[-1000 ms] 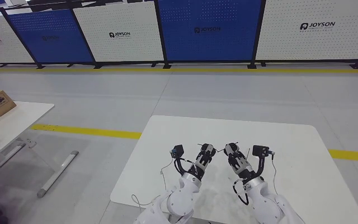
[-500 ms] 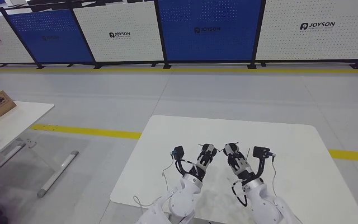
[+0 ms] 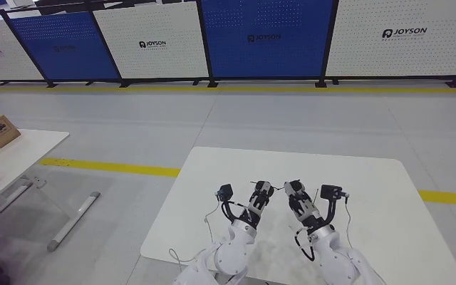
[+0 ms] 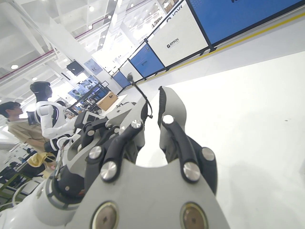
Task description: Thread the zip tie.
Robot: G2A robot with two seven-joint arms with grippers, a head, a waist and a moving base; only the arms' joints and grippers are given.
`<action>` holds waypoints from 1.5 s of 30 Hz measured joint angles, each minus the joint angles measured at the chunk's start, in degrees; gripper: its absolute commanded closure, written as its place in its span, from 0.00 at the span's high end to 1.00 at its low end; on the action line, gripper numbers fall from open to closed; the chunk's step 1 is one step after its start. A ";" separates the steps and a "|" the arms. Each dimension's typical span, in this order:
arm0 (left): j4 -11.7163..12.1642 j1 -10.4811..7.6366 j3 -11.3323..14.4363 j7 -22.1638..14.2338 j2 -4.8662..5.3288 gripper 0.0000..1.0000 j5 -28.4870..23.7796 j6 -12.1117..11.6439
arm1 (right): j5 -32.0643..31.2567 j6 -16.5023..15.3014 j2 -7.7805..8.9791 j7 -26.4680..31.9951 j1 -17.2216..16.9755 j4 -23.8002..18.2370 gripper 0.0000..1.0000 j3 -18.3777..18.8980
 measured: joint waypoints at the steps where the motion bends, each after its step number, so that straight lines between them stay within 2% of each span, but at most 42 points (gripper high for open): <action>1: 0.06 -0.04 -0.03 -0.10 -0.03 0.00 0.03 0.08 | -0.12 -0.10 -0.01 0.05 0.05 0.06 0.28 -0.01; 7: 0.35 -0.23 -0.06 -0.41 -0.28 0.00 0.48 0.49 | -0.80 -0.75 -0.03 0.11 0.17 0.11 0.31 0.12; 13: 0.50 -0.28 -0.15 -0.32 -0.53 0.00 0.73 0.70 | -1.75 -1.31 0.09 -0.30 -0.64 0.08 0.28 0.69; 15: 0.57 -0.26 -0.20 -0.25 -0.62 0.00 0.73 0.71 | -2.00 -1.52 0.13 -0.47 -0.88 0.10 0.20 0.91; 16: 0.61 -0.25 -0.21 -0.23 -0.66 0.00 0.73 0.71 | -2.04 -1.59 0.14 -0.50 -0.95 0.10 0.19 0.99; 18: 0.69 -0.19 -0.22 -0.23 -0.75 0.00 0.78 0.63 | -2.08 -1.69 0.16 -0.53 -1.03 0.08 0.03 1.15; 19: 0.72 -0.17 -0.21 -0.22 -0.78 0.00 0.84 0.58 | -2.11 -1.73 0.16 -0.54 -1.05 0.05 0.00 1.20; 33: 0.88 0.57 -0.34 -0.70 -1.17 0.00 1.62 -0.82 | -3.36 -2.22 0.08 -0.78 -1.34 0.13 0.00 1.10; 34: 0.85 0.61 -0.38 -0.76 -1.19 0.00 1.66 -0.86 | -3.27 -2.19 0.07 -0.77 -1.36 0.13 0.23 1.13; 35: 0.83 0.66 -0.44 -0.82 -1.21 0.00 1.71 -0.90 | -2.99 -2.15 0.05 -0.79 -1.41 0.10 0.87 1.20; 36: 0.82 0.69 -0.48 -0.85 -1.23 0.00 1.75 -0.91 | -2.78 -2.14 0.05 -0.80 -1.44 0.07 1.00 1.27; 45: 1.27 0.59 -0.80 -0.79 -1.58 0.00 1.15 0.25 | -2.70 -2.50 0.30 1.00 -2.21 0.05 1.00 2.38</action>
